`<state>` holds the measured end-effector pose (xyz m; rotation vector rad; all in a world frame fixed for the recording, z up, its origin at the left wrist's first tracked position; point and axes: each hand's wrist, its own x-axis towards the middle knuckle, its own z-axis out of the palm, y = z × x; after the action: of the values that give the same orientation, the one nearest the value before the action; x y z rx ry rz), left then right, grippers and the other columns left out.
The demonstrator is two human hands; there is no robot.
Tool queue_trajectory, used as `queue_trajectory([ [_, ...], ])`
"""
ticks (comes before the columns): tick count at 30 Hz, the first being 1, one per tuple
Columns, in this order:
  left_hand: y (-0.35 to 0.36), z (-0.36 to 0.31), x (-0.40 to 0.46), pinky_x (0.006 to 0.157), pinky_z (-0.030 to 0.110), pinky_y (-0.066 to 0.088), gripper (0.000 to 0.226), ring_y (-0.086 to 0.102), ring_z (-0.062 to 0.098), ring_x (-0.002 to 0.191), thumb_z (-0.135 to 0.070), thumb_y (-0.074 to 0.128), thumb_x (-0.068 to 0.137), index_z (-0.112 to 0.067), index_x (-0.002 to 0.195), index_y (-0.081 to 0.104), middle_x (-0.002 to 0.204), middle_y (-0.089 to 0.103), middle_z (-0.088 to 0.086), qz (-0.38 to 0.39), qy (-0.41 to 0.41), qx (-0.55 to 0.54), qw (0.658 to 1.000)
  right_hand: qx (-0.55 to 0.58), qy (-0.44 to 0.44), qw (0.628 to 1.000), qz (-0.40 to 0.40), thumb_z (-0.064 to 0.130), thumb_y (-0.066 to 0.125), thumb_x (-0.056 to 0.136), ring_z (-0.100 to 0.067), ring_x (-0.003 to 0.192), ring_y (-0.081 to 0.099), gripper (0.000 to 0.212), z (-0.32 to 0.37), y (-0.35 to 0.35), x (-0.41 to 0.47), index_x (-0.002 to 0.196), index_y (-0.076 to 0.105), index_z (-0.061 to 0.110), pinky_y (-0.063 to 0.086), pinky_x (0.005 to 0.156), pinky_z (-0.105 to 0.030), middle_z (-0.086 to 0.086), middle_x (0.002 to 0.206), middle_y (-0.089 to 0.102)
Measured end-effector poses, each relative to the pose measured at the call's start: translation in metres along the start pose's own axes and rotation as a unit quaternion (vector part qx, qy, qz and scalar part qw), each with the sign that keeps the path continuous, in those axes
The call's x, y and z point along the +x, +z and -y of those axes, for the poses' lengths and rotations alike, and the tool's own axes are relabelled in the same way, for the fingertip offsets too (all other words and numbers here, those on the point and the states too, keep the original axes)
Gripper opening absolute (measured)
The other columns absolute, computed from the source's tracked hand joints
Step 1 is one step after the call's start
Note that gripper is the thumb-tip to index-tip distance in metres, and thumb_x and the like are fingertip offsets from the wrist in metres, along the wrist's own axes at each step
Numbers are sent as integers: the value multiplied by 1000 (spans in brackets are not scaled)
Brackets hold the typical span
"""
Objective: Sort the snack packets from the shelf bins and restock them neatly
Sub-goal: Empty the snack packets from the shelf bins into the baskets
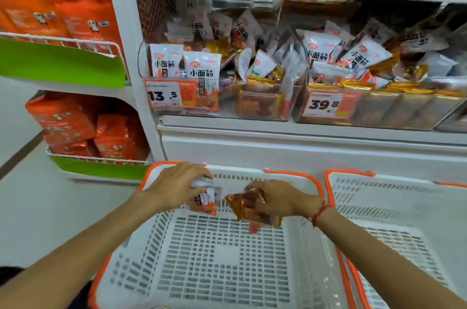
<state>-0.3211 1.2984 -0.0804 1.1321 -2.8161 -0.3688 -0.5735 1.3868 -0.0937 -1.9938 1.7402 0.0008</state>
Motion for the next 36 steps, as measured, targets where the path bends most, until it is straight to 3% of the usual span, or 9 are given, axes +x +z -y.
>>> queue_trajectory([
  [3,0,7,18,92,28,43,35,52,10,121,-45,58,92,-35,126,57,132,56,-15,4,20,17,1000,-26,-36,998,43,30,53,98,-23,119,54,46,-10,-9,22,143,43,24,41,97,-32,-4,139,52],
  [6,-33,1,36,71,24,49,24,63,12,97,-38,51,92,-26,104,68,104,68,-11,-170,117,62,976,-53,-103,993,-17,24,49,99,-18,119,53,38,-7,-43,29,136,51,28,41,93,-31,4,137,53],
  [12,-108,-3,72,88,27,46,14,61,21,98,-13,66,89,-8,101,72,105,70,6,-453,149,91,874,-36,-232,901,-366,14,54,93,-21,86,61,20,10,-131,18,108,62,25,51,61,-34,3,95,65],
  [18,-145,6,97,111,42,30,65,29,27,141,-38,57,93,-15,149,32,156,26,8,-331,38,121,935,-92,-179,858,-472,1,58,87,-27,113,53,38,26,-192,39,123,61,12,47,85,-33,-8,123,59],
  [24,-171,10,126,113,37,23,71,23,21,144,-50,51,94,-21,152,21,160,19,0,-100,-65,66,991,-195,-34,967,-163,0,59,80,-37,142,19,91,29,-254,89,153,13,29,36,107,-50,-12,158,14],
  [26,-181,11,135,109,39,30,72,31,24,138,-52,55,92,-21,150,27,157,24,1,-64,-62,101,991,-231,-10,970,-79,-3,61,79,-34,137,29,100,26,-261,103,153,6,37,45,96,-41,-10,156,17],
  [29,-188,14,145,112,44,28,75,24,27,142,-55,58,88,-23,149,28,160,16,3,-14,-67,129,989,-286,-23,950,-121,8,66,83,-29,123,49,90,26,-260,112,150,17,40,50,90,-39,-6,142,43],
  [32,-182,14,143,112,42,30,69,28,26,143,-50,61,89,-24,147,36,159,24,3,-43,-76,141,986,-336,-44,916,-213,19,61,90,-26,116,56,63,27,-251,113,144,36,38,48,87,-38,-3,132,56],
  [36,-168,-1,129,68,34,34,29,58,27,109,-34,68,86,-25,113,63,117,67,0,-232,-58,132,962,-314,-15,919,-238,20,61,91,-26,116,57,51,32,-239,102,137,48,38,45,86,-37,-1,130,59],
])
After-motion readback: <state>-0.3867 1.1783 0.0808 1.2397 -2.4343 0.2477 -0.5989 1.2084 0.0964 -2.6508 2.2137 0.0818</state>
